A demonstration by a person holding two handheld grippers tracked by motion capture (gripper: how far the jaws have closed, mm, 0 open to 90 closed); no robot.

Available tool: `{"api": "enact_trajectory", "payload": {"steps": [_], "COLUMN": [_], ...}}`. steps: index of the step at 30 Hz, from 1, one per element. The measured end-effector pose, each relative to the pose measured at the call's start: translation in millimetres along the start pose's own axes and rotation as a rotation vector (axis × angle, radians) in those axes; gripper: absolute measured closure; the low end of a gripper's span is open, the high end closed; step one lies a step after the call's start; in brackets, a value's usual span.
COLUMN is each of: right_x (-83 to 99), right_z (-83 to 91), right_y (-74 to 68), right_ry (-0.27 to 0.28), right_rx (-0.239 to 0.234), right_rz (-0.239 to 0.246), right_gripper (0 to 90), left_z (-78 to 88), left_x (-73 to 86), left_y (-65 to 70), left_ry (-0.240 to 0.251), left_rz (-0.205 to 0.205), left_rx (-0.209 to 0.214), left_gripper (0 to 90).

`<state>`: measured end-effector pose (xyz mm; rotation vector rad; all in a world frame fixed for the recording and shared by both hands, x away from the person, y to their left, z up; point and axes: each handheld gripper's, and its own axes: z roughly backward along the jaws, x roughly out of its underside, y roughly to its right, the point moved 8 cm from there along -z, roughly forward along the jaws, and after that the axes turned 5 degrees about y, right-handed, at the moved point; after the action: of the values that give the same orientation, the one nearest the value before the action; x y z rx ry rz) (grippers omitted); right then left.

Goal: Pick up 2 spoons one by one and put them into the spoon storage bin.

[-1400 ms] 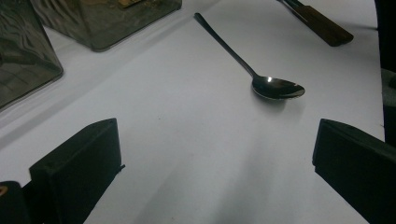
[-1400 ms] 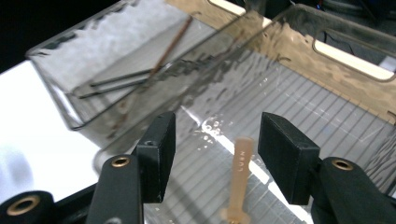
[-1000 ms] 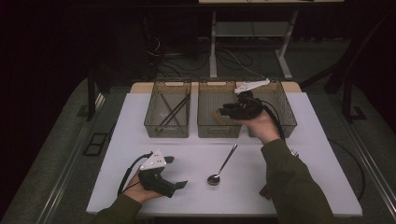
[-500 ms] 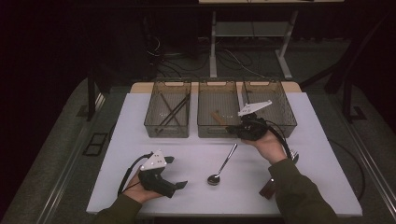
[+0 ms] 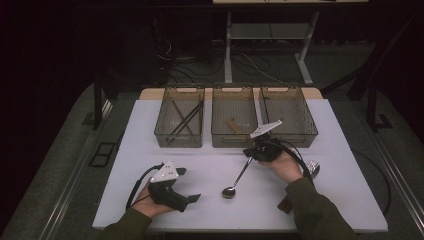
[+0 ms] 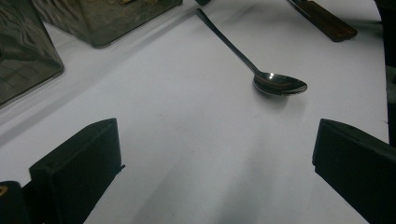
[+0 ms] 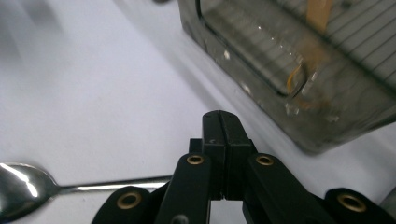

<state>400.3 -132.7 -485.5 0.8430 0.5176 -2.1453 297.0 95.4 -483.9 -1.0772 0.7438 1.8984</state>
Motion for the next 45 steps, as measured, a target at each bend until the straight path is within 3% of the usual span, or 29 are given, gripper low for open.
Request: {"api": "enact_trajectory", "payload": {"steps": [7,19,35,45], "right_x": [10.9,15.0,32.2,47.9], "right_z": [-10.4,-11.5,6.6,21.3], "right_y": [-2.1,-5.4,-11.2,-23.8], "right_ry": [-0.061,-0.079,-0.128,-0.146], "right_rx": [0.005,0.004,-0.010,-0.041], "right_rz": [0.014,0.032,0.054,0.066], "right_gripper": [89.4,89.4,89.4,89.4], "left_z": [-0.3,-0.3,-0.7,-0.8], "left_x": [0.2,0.3,0.6,0.2], "left_y": [0.3,0.4,0.4,0.6], "left_ry": [-0.001,-0.002,-0.004,-0.001], "left_rz": [0.001,0.001,0.001,0.001], "left_rx": [-0.001,0.000,-0.001,0.000], "left_gripper": [0.3,0.3,0.3,0.3]}}
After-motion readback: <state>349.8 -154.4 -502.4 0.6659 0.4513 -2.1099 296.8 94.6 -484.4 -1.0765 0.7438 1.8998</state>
